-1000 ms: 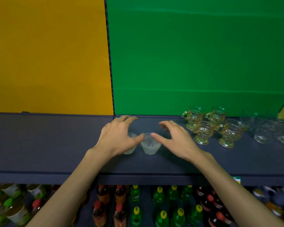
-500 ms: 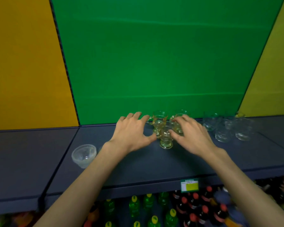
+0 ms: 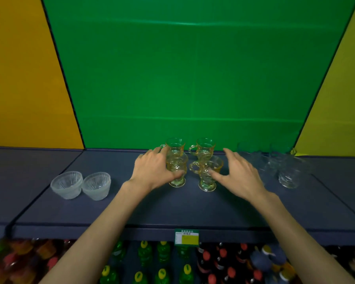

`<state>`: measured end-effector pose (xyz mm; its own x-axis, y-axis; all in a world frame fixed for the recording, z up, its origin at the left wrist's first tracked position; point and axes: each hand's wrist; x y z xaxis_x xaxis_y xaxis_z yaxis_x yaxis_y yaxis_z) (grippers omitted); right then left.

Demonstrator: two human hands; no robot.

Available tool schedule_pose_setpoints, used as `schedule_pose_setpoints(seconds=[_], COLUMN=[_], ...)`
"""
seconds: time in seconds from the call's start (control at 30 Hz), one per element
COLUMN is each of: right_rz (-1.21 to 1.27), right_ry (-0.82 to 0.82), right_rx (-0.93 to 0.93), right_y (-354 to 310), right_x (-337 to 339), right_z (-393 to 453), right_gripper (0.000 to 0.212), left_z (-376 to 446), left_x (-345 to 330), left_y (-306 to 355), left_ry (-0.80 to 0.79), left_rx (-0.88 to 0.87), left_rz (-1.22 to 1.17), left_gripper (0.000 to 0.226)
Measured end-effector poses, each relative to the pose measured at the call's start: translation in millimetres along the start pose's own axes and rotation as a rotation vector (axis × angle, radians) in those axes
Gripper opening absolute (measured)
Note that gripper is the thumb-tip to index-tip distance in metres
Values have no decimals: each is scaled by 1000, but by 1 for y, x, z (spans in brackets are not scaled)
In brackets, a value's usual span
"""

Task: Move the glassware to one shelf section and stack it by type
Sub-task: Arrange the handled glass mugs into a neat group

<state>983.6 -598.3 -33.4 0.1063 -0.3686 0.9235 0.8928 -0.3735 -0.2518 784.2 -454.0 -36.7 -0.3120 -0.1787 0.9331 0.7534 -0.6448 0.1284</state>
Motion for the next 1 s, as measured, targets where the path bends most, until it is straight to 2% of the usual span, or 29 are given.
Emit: schedule_pose_setpoints(seconds=[0.07,0.17,0.27,0.4,0.6,0.8,1.0], right_rz=[55,197,421,612,636,624,691], right_ry=[-49,-64,-71,-76,-36,-29,-20], right_rx=[-19,-48,-92,-114,-107,-89,-67], right_y=[3,8,11,12,7,2,1], right_x=[-6,-19,-33,-44,-48,-50,-57], right_z=[2,6,9,8,4,-9,-26], right_gripper=[98,79,68,57,48,49,50], left_z=[2,7,11,11,2,-19,-41], left_x=[-4,-14,-25,-40,-53,-52,-45], left_y=[2,1,-4,-9,-15,-25,-25], left_ry=[-12,-57,-73,-101,-102,-95,-74], left_rx=[77,183,295,355,351,312,305], left_rz=[-94,-265,-572,-808,-929,-927,-919], left_gripper=[84,84,88,72,66,70,63])
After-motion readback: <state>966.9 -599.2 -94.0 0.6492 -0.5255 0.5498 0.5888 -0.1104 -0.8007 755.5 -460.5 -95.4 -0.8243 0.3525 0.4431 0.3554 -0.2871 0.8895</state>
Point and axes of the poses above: each hand's wrist, its own z-axis towards the middle knuckle, its own x-axis out of the back of the hand, y = z × x
